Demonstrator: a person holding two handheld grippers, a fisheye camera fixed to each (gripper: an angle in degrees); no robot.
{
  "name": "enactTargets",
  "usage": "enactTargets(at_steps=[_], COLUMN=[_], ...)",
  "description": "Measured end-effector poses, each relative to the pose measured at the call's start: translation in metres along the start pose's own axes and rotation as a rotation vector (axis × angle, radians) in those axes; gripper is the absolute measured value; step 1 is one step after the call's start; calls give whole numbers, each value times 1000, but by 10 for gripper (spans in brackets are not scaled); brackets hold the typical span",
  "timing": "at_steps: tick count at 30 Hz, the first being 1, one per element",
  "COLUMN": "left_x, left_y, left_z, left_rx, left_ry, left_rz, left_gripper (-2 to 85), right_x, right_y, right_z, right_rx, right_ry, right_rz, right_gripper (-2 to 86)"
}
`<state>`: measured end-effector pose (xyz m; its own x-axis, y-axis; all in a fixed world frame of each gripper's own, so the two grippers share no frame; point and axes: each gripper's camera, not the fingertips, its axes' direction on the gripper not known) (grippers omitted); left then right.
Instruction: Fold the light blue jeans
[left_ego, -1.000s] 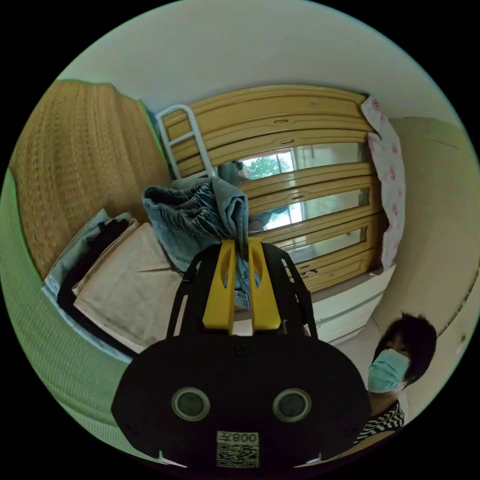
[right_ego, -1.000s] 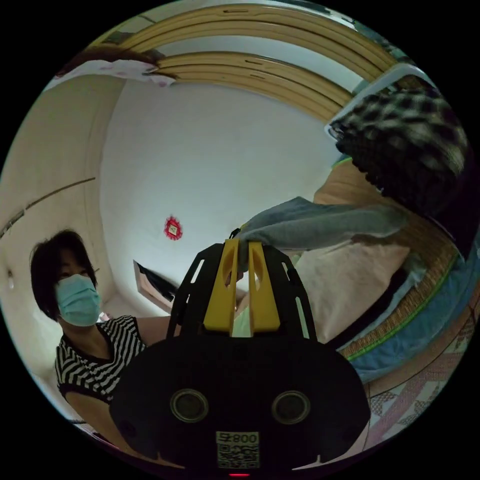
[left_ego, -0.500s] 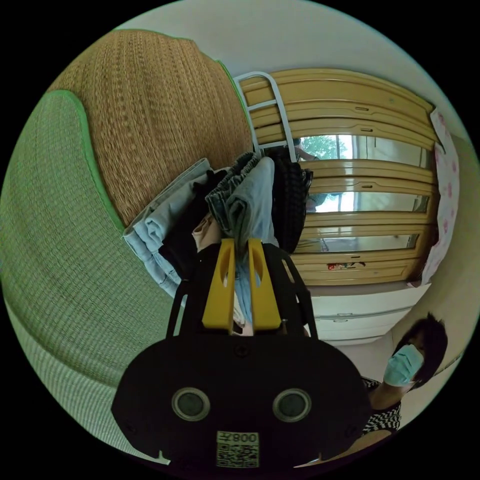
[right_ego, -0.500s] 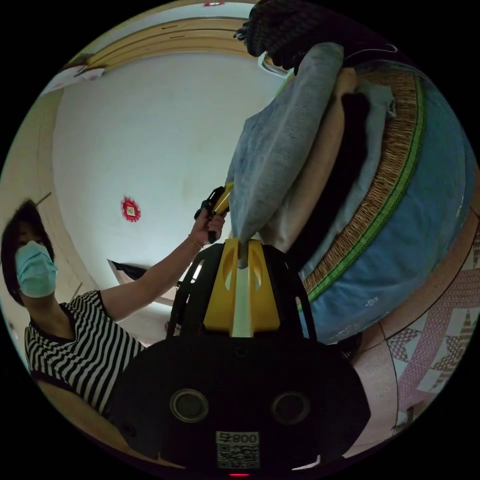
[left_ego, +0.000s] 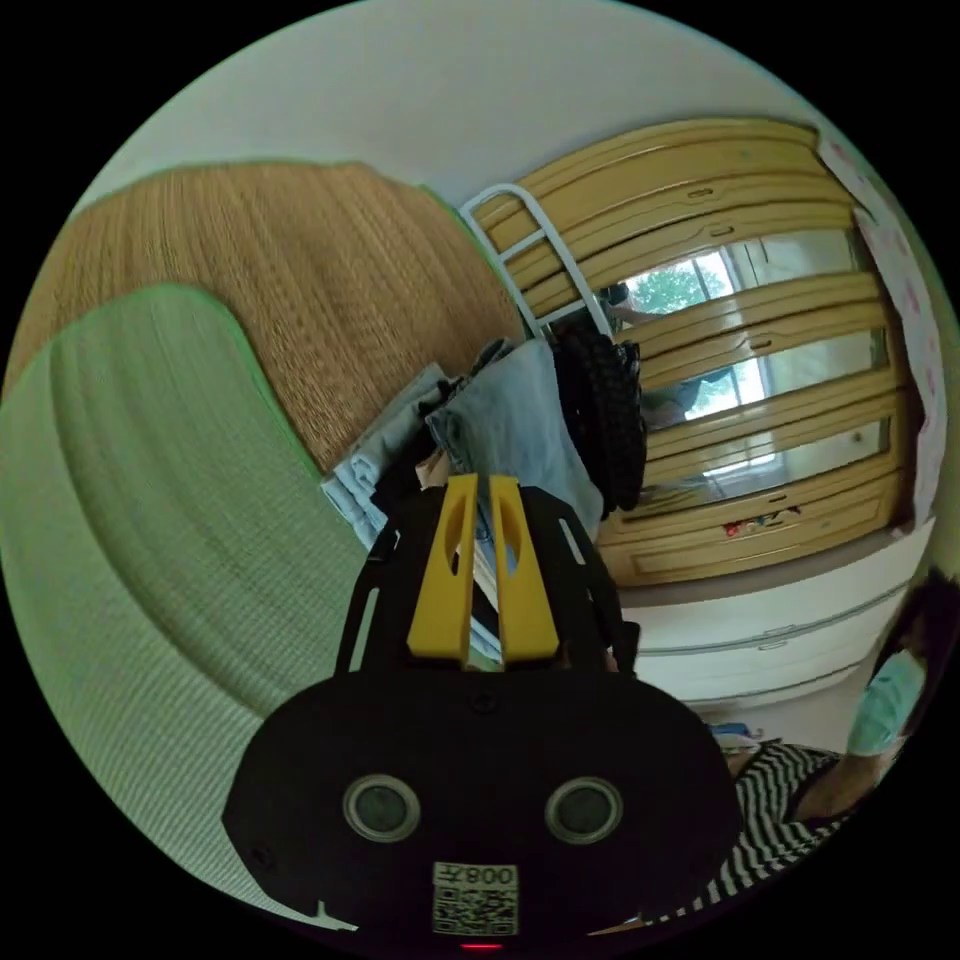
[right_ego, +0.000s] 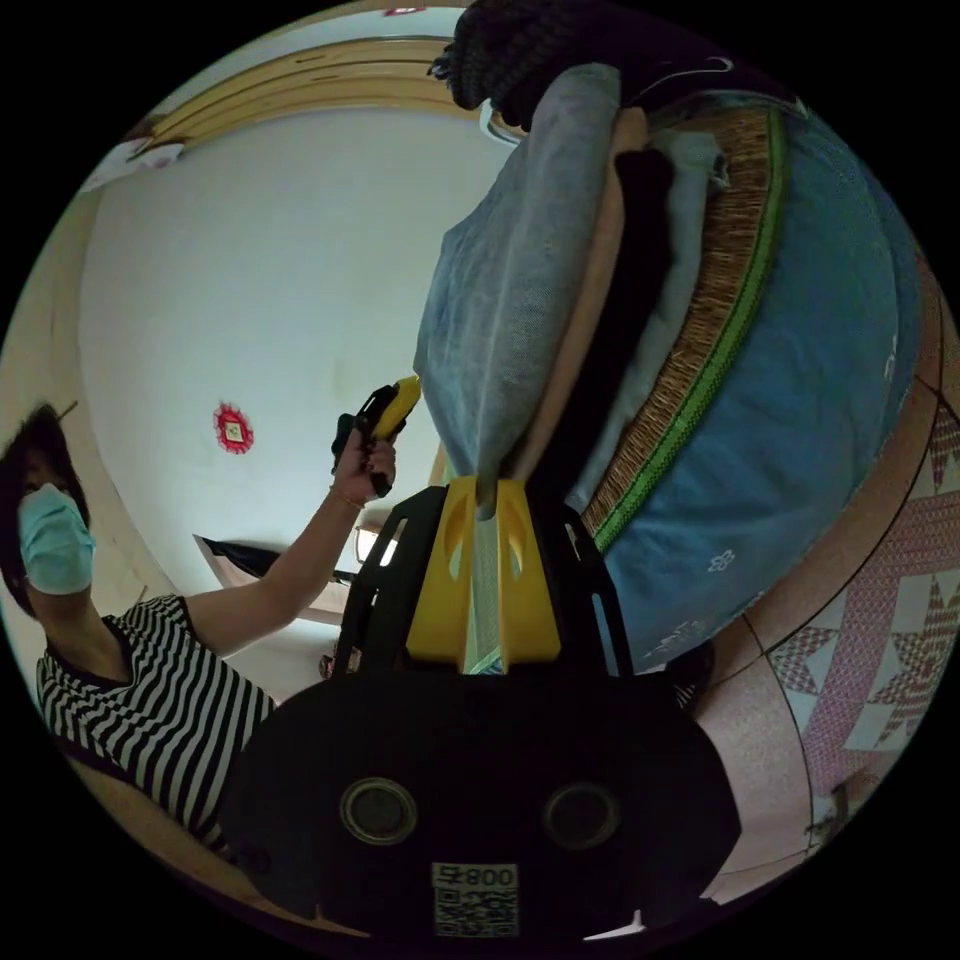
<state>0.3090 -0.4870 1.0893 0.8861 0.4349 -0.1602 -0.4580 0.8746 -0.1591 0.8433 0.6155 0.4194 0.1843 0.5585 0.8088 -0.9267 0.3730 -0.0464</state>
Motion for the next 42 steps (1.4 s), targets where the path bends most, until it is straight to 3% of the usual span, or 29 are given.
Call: enactTargets(at_steps=[6, 12, 16, 20, 26, 31, 37, 42], left_x=[84, 115, 131, 150, 162, 167, 162, 148], left_y=[-10, -23, -10, 3, 10, 22, 36, 40], left_z=[12, 74, 104, 127, 135, 132, 142, 151], left_rx=[75, -110, -143, -154, -163, -141, -163, -170], left_ry=[-179, -410, -556, -684, -668, -617, -637, -672], left_rz=[255, 286, 393, 494, 483, 491, 525, 520], left_gripper=[5, 1, 1, 1, 1, 1, 0, 0], right_x=[-57, -117, -108, -101, -170, -243, -256, -252], right_y=[-5, -71, -101, -94, -99, -146, -203, -212], right_z=[-33, -22, 15, 34, 51, 132, 230, 250], right_rx=[128, 196, 115, 116, 141, 37, -143, -164], right_ry=[140, 432, 681, 671, 705, 710, 842, 878], right_rz=[-109, -289, -228, -220, -361, -573, -580, -547], right_gripper=[4, 1, 1, 1, 1, 1, 1, 1])
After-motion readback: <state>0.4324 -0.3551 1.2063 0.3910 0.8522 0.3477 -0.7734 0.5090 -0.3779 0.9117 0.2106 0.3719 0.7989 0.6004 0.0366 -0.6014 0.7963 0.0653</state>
